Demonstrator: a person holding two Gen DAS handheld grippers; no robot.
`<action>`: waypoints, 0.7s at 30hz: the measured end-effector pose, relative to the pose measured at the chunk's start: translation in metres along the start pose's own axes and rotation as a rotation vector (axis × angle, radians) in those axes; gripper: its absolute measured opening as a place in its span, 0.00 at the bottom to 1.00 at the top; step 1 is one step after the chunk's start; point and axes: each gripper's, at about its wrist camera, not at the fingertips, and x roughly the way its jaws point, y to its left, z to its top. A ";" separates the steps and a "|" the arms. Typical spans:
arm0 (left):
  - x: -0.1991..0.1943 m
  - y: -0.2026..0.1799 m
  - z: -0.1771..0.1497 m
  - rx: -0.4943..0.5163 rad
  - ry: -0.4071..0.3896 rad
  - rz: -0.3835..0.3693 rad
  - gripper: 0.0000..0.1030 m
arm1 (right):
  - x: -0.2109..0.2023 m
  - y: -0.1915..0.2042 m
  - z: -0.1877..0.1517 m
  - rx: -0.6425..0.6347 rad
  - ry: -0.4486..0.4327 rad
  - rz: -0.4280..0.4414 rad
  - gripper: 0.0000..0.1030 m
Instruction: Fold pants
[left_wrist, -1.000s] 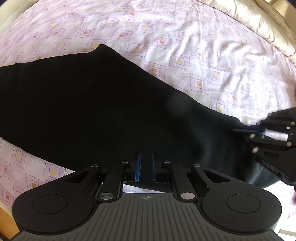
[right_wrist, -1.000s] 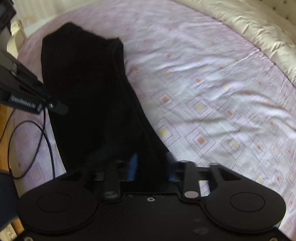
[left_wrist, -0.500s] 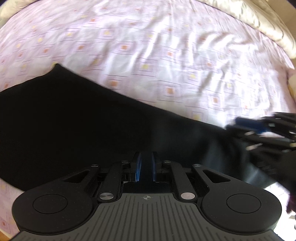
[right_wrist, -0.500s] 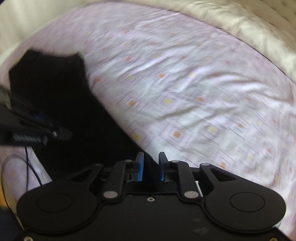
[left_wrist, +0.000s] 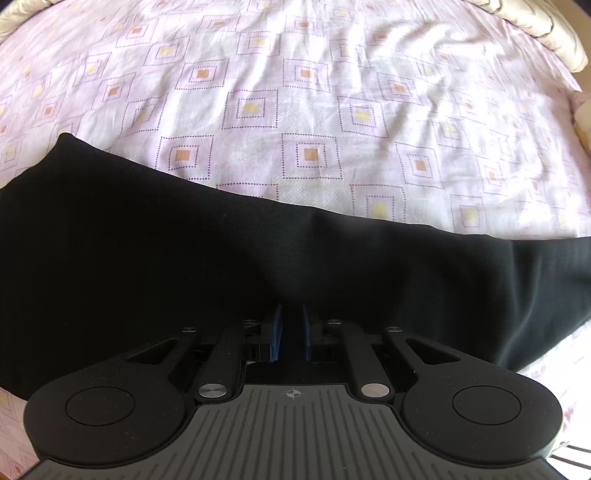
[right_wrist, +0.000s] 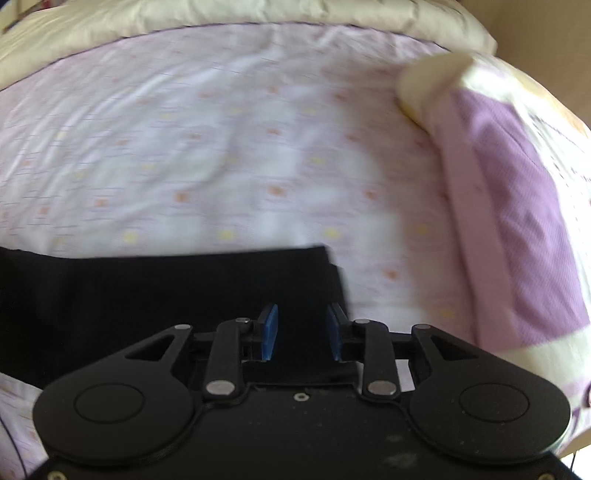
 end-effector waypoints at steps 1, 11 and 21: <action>0.003 0.004 0.002 -0.005 0.003 0.001 0.11 | 0.002 -0.011 -0.003 0.017 0.013 -0.006 0.33; 0.001 -0.004 -0.002 0.010 -0.016 0.041 0.12 | 0.022 -0.037 -0.010 0.181 0.075 0.105 0.37; 0.001 -0.005 -0.002 0.016 -0.014 0.041 0.12 | 0.000 -0.047 -0.016 0.148 0.016 0.173 0.14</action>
